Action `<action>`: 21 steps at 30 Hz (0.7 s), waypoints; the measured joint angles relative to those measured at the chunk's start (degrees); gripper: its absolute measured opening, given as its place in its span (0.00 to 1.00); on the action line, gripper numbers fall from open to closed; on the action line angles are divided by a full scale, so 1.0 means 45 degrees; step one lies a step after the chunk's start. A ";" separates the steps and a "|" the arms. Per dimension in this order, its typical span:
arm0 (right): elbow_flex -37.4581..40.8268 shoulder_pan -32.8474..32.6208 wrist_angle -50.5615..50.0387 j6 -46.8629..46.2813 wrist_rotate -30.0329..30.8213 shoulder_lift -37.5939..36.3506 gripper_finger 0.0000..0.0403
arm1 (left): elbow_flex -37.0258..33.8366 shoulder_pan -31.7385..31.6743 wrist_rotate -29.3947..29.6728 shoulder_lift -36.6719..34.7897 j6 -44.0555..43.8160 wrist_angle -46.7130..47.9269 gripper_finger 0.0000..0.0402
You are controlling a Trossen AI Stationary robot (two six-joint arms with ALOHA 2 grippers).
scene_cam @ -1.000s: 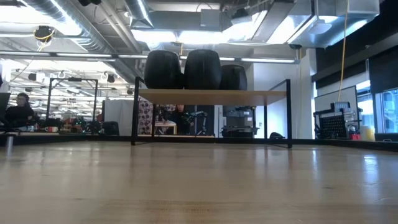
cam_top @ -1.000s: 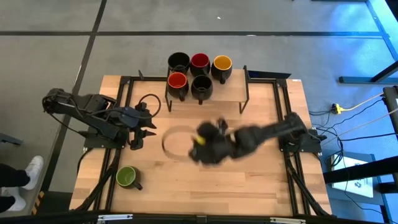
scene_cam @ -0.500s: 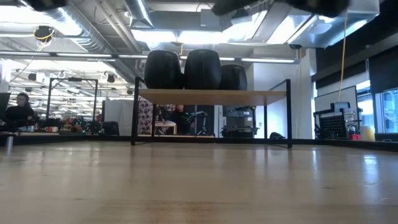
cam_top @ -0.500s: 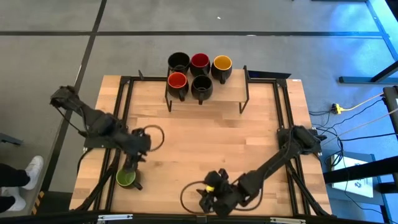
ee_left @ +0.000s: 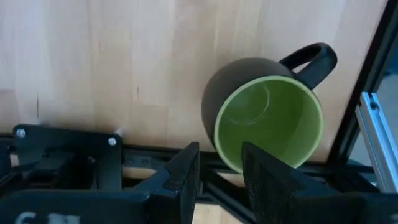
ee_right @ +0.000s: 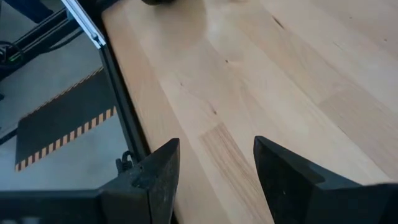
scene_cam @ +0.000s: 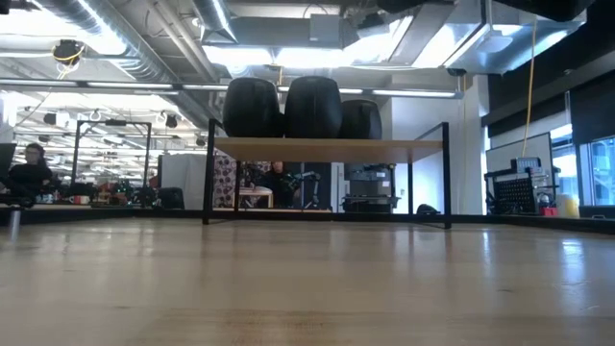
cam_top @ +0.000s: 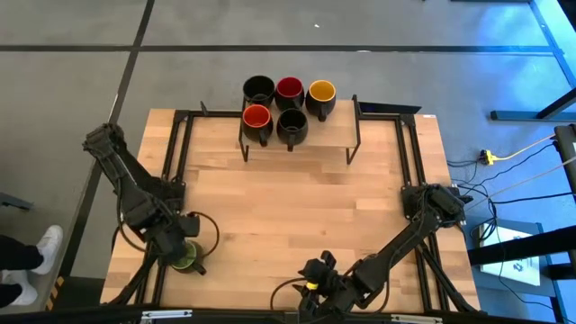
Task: Place coffee mugs
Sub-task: Put the green mug on the shelf
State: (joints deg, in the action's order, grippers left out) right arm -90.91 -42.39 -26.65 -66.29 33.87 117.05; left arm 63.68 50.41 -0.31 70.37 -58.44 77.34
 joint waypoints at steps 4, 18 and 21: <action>0.0000 -0.0005 0.0000 0.0172 0.0000 0.0000 0.48 | 0.0000 0.0380 0.0517 0.0349 -0.0325 -0.0364 0.28; 0.0000 0.0000 -0.0108 0.0594 0.0029 0.0000 0.48 | -0.0469 0.0428 0.1586 0.0530 -0.0659 -0.1038 0.28; 0.0000 0.0000 -0.0107 0.0789 0.0029 0.0000 0.48 | -0.1378 0.0433 0.0699 0.0530 -0.0665 -0.1581 0.28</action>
State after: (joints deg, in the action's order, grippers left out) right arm -90.91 -42.39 -27.14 -62.74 34.00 117.05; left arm 57.48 52.36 2.84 72.75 -61.43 70.22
